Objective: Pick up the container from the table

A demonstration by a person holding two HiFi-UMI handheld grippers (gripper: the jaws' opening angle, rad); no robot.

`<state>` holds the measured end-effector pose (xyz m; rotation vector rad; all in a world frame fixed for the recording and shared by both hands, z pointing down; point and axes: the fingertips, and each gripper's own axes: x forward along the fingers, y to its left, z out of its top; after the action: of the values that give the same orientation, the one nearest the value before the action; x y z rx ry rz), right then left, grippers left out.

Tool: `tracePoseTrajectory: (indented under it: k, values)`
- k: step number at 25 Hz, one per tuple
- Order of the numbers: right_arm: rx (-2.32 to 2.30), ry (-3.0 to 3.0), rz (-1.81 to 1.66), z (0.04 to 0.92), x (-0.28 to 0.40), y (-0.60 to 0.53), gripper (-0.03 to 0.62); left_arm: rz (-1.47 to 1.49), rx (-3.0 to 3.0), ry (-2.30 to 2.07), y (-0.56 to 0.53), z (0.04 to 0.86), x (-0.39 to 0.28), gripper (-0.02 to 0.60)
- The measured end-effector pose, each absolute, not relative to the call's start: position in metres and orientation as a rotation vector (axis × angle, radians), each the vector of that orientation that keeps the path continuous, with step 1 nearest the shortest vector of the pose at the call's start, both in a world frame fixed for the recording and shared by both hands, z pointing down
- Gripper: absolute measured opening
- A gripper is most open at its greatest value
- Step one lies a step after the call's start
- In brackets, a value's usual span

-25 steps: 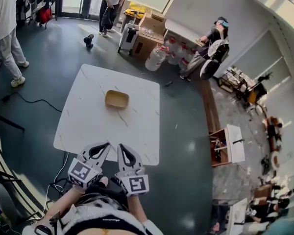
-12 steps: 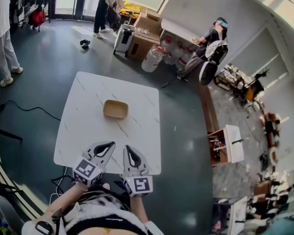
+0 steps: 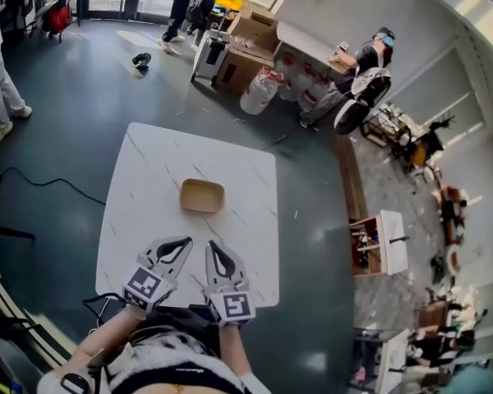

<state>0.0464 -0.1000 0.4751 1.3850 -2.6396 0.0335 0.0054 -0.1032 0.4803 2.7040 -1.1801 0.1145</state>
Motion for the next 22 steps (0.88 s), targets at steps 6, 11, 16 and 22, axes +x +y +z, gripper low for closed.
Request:
tracePoseTrajectory:
  k: [6, 11, 16, 22]
  values:
    - [1.282, -2.557, 0.012, 0.495, 0.033, -0.121, -0.005, 0.147, 2.679, -1.186, -0.125, 0.498, -0.013, -0.002]
    - [1.202, -2.548, 0.042, 0.510, 0.036, -0.129, -0.005, 0.161, 2.615, -1.231, -0.130, 0.510, -0.014, -0.002]
    - [1.134, -2.581, 0.065, 0.514, 0.049, -0.137, -0.005, 0.215, 2.587, -1.281, -0.136, 0.518, -0.004, -0.002]
    - [1.084, -2.603, 0.053, 0.515, 0.076, -0.150, -0.005, 0.290, 2.570, -1.333, -0.141, 0.519, 0.010, -0.002]
